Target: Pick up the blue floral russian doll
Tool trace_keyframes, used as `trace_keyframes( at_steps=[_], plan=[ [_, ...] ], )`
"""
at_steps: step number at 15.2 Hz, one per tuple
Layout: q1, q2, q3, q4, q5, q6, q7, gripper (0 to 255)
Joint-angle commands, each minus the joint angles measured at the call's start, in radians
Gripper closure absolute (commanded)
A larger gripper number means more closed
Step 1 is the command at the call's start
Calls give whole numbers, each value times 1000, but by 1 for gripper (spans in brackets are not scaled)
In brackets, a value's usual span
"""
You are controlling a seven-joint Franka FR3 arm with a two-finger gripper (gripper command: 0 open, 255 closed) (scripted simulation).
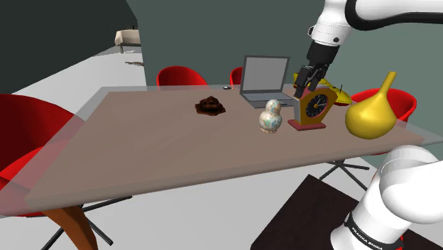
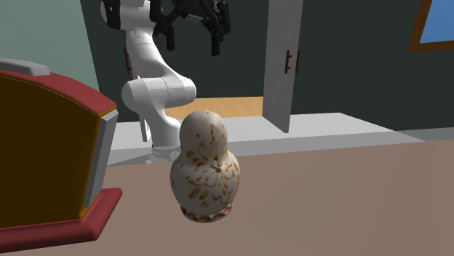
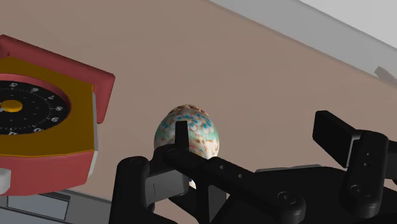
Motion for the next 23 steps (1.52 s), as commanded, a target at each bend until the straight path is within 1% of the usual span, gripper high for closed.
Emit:
trace_keyframes(
  at_steps=[1, 7, 13, 14, 21, 23],
  plan=[
    [0, 0, 0, 0, 0, 0, 0, 0],
    [-20, 230, -52, 85, -15, 120, -6, 0],
    [-36, 467, -102, 213, -7, 203, -20, 0],
    [-36, 470, -103, 215, -7, 204, -20, 0],
    [-39, 478, -107, 120, -11, 306, -13, 0],
    [-39, 478, -107, 120, -11, 306, -13, 0]
  ],
)
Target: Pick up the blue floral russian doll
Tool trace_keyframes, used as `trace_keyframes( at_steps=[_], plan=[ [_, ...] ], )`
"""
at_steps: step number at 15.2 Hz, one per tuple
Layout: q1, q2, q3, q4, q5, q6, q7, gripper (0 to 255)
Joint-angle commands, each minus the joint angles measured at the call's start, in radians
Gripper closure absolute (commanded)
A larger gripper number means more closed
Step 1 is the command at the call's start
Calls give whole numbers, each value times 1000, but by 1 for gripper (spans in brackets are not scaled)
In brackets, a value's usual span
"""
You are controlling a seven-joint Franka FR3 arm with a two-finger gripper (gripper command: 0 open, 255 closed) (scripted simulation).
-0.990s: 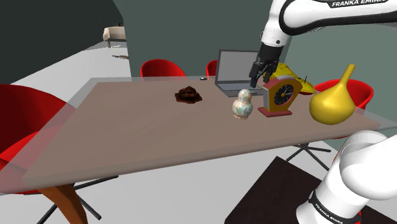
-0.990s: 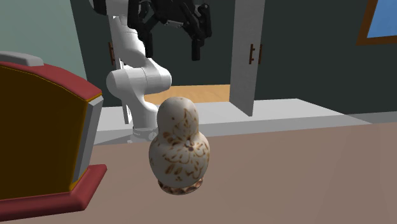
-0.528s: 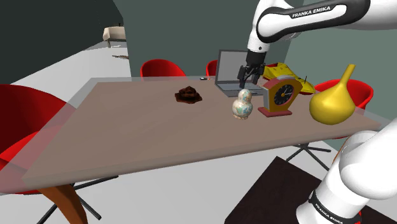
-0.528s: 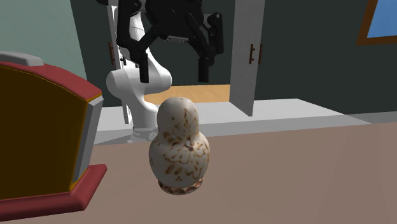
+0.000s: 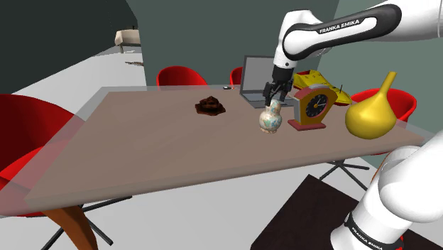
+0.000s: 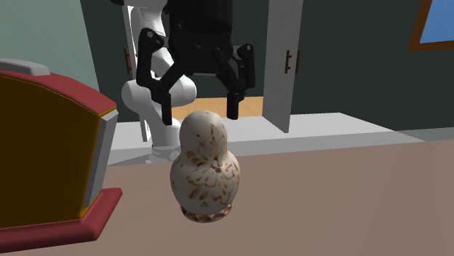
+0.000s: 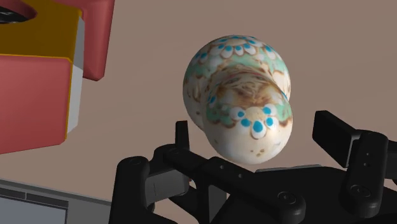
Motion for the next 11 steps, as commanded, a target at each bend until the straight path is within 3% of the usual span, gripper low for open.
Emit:
trace_keyframes(
  at_steps=[1, 11],
  plan=[
    [0, 0, 0, -4, 0, 5, 0, 255],
    [0, -2, 1, 7, 0, -9, 0, 255]
  ],
)
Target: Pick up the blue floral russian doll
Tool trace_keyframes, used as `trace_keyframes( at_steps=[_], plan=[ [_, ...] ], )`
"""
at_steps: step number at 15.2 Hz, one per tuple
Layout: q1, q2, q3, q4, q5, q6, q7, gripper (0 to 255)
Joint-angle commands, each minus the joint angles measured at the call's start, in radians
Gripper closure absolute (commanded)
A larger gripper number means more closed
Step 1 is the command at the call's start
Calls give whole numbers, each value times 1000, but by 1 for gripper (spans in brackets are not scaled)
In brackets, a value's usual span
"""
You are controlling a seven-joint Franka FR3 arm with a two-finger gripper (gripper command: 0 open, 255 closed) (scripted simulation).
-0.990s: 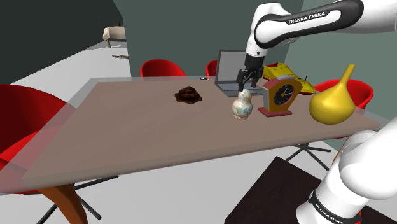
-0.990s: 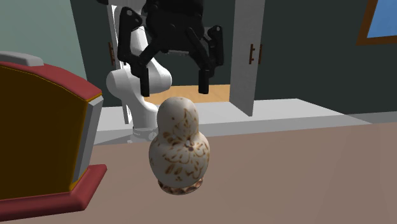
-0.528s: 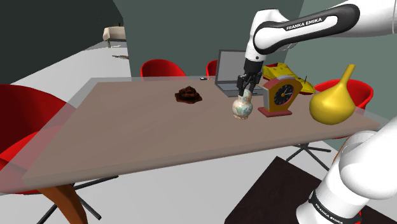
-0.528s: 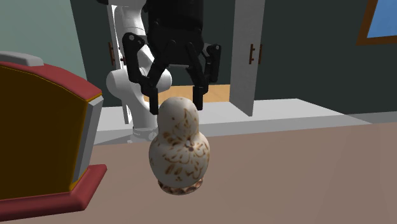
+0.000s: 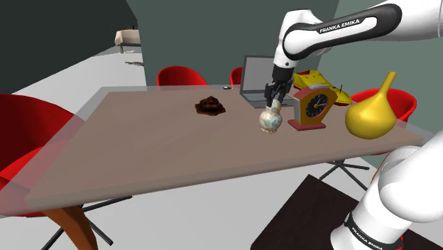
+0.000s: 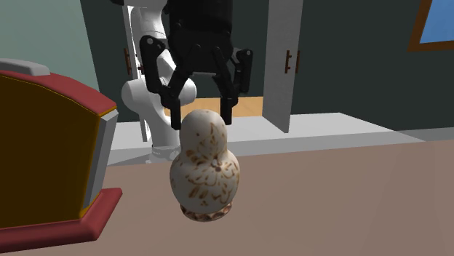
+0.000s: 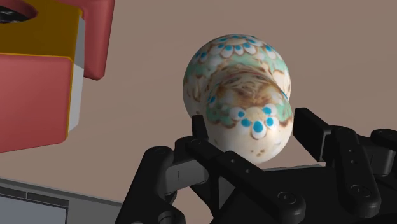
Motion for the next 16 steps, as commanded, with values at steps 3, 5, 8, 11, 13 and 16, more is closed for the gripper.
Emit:
trace_keyframes(
  at_steps=[3, 5, 8, 11, 13, 16],
  plan=[
    [1, -5, 3, 42, 2, -48, -3, 255],
    [2, -6, 4, 68, 3, -75, -4, 255],
    [3, -7, 6, 108, 5, -115, -7, 255],
    [3, -5, 7, 149, 7, -155, -10, 255],
    [4, -3, 8, 178, 9, -182, -12, 255],
    [4, -2, 9, 195, 9, -197, -13, 255]
  ],
)
